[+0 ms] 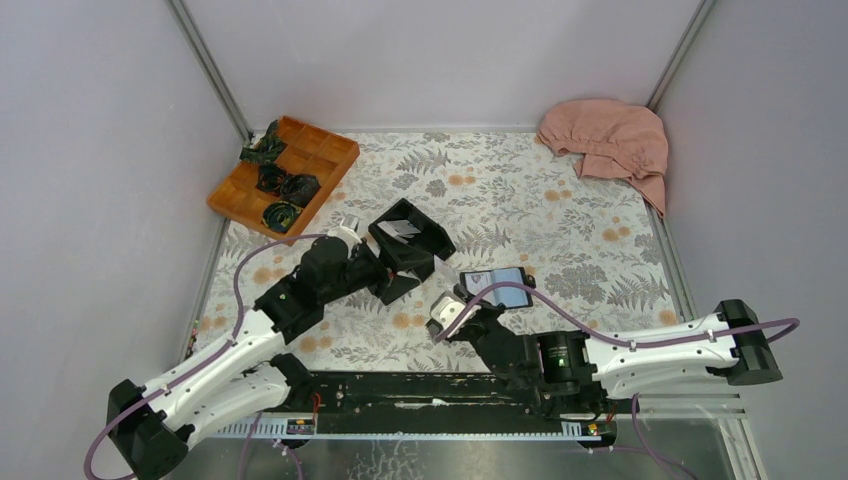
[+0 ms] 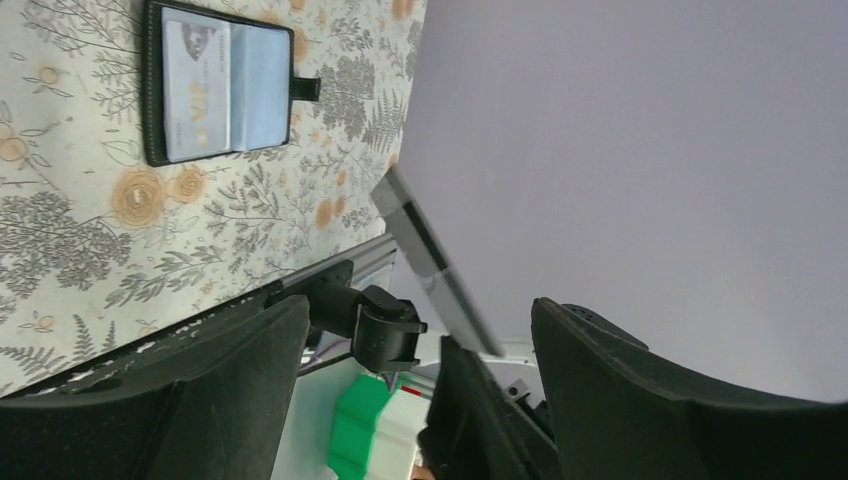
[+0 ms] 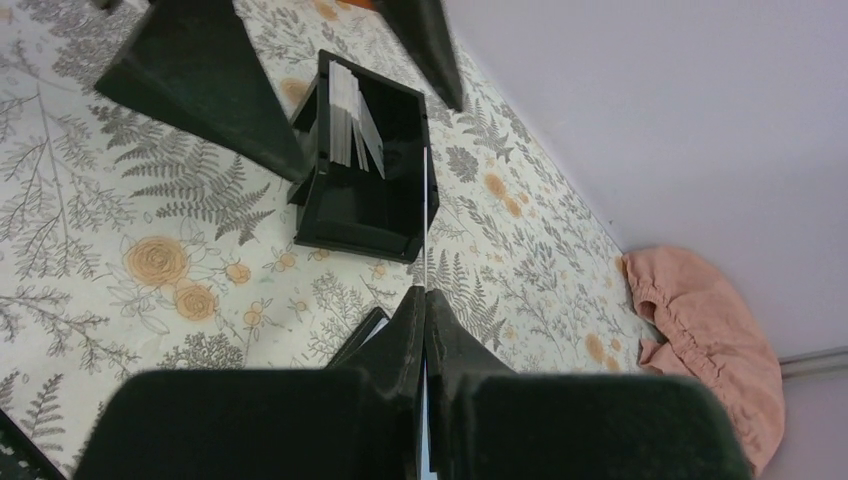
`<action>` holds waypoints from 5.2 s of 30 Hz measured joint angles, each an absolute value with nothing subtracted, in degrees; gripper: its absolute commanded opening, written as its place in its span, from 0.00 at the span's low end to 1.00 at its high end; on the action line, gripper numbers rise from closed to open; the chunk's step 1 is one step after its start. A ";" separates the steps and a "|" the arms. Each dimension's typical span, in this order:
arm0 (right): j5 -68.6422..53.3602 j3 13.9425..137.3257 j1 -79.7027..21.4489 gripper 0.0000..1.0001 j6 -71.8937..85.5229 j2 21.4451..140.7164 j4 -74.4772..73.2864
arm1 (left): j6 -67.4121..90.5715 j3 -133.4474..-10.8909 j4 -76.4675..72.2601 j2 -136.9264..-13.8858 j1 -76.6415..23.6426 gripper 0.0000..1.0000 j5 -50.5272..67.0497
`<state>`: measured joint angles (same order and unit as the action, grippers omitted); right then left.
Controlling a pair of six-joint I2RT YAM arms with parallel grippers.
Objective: Put the credit cards into the card holder
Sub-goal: Pick up the credit card from the storage box, then insert the credit card into the card holder.
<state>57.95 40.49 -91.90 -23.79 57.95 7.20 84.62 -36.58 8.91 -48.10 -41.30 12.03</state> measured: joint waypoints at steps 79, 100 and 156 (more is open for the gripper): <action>75.88 40.42 -86.37 0.57 9.13 46.02 -4.40 | 76.12 -20.08 -17.89 -53.01 -49.10 0.00 -3.79; 28.75 35.62 -37.26 0.00 33.39 62.46 -8.27 | 73.89 -25.74 -48.40 -89.91 -56.21 0.00 -13.85; 10.50 24.38 -24.69 0.00 39.75 71.64 5.08 | 75.13 -33.04 -59.29 -110.61 -60.07 0.00 -18.06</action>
